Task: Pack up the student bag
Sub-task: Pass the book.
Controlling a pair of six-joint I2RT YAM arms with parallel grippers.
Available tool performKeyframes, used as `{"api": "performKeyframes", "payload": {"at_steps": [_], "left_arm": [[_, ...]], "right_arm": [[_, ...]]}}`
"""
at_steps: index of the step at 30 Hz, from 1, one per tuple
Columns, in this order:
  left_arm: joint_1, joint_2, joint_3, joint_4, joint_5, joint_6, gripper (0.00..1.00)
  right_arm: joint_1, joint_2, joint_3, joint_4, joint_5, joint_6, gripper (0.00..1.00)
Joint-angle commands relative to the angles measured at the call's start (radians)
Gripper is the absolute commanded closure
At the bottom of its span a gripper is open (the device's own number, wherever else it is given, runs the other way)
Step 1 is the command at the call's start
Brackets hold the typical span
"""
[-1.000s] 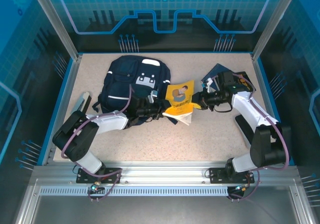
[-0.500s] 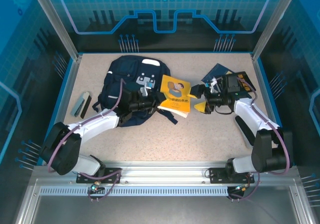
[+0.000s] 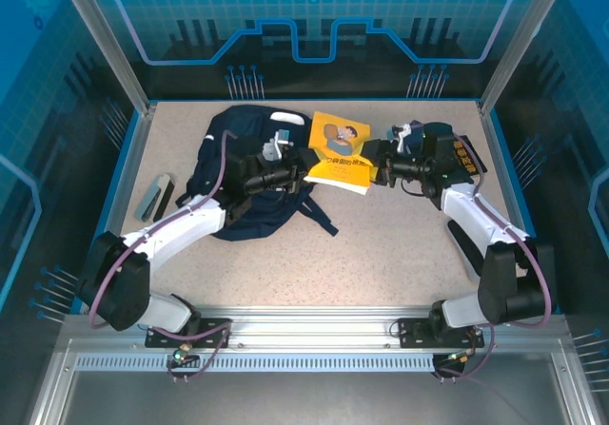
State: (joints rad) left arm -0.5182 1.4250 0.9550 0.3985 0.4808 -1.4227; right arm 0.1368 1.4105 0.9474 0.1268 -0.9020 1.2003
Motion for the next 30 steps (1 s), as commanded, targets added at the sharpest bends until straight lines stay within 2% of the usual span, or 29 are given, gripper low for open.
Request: {"api": "performKeyframes", "payload": {"at_steps": [1, 5, 7, 9, 12, 13, 21, 24, 30], "left_arm": [[0.010, -0.018, 0.038, 0.095, 0.019, -0.021, 0.95], [0.012, -0.030, 0.017, 0.100, 0.009, -0.032, 0.87], [0.012, -0.040, 0.004, 0.099, -0.003, -0.034, 0.75], [0.012, -0.056, -0.018, 0.093, -0.027, -0.038, 0.58], [0.011, -0.082, -0.056, 0.087, -0.071, -0.044, 0.45], [0.008, -0.088, -0.070, 0.090, -0.087, -0.053, 0.43], [-0.002, -0.134, -0.200, 0.149, -0.236, -0.130, 0.44], [-0.003, -0.141, -0.226, 0.154, -0.267, -0.135, 0.45], [-0.002, -0.112, -0.222, 0.173, -0.283, -0.131, 0.56]], "right_arm": [[0.004, -0.047, 0.020, 0.021, 0.008, -0.005, 0.64], [0.009, -0.052, -0.003, 0.099, 0.013, 0.059, 0.82], [0.019, -0.055, -0.022, 0.137, 0.044, 0.108, 0.87], [0.041, -0.066, -0.039, 0.191, 0.105, 0.144, 0.90], [0.085, -0.082, -0.045, 0.184, 0.223, 0.160, 0.92], [0.099, -0.084, -0.048, 0.189, 0.256, 0.166, 0.92], [0.197, -0.113, -0.062, 0.167, 0.522, 0.191, 0.92], [0.213, -0.099, -0.057, 0.169, 0.521, 0.191, 0.92], [0.292, -0.058, -0.044, 0.179, 0.497, 0.206, 0.92]]}}
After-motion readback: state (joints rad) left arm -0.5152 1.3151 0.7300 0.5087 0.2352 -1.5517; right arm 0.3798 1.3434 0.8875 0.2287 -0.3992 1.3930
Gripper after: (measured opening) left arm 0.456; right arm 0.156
